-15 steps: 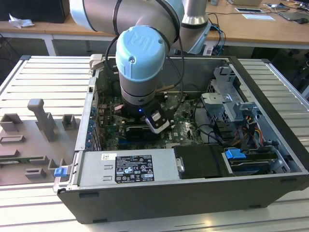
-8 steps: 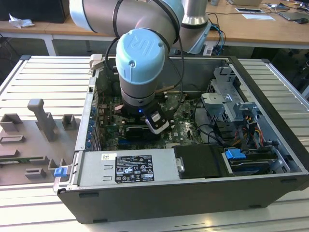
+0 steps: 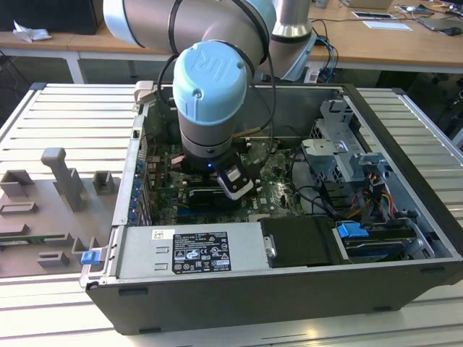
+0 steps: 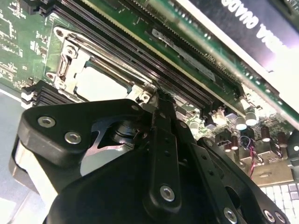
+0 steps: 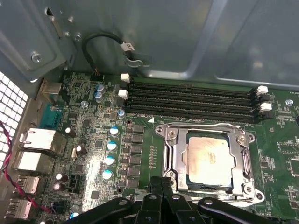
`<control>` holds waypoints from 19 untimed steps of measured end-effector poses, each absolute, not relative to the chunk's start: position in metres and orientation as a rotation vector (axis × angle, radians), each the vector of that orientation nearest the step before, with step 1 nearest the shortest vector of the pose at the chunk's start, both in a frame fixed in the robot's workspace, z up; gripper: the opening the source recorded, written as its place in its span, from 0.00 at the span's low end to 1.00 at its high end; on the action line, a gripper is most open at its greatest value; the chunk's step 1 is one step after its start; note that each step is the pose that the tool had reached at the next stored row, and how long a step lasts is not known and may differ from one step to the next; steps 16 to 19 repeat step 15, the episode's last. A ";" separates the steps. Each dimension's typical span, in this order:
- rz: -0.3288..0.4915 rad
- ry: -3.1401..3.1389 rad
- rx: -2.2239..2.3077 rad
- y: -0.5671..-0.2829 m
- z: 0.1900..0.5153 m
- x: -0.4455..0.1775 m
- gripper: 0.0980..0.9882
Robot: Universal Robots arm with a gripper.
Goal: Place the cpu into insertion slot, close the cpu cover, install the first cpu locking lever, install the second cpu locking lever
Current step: 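Install the second cpu locking lever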
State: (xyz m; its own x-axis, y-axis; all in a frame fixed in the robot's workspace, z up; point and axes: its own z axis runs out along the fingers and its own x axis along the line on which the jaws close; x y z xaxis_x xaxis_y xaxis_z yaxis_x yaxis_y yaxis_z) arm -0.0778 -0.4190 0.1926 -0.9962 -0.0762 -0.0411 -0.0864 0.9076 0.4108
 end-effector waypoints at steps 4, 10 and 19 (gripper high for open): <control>0.657 3.045 -0.130 -0.419 0.197 -0.078 0.01; 0.657 3.045 -0.130 -0.419 0.203 -0.078 0.01; 0.659 3.044 -0.130 -0.419 0.208 -0.078 0.01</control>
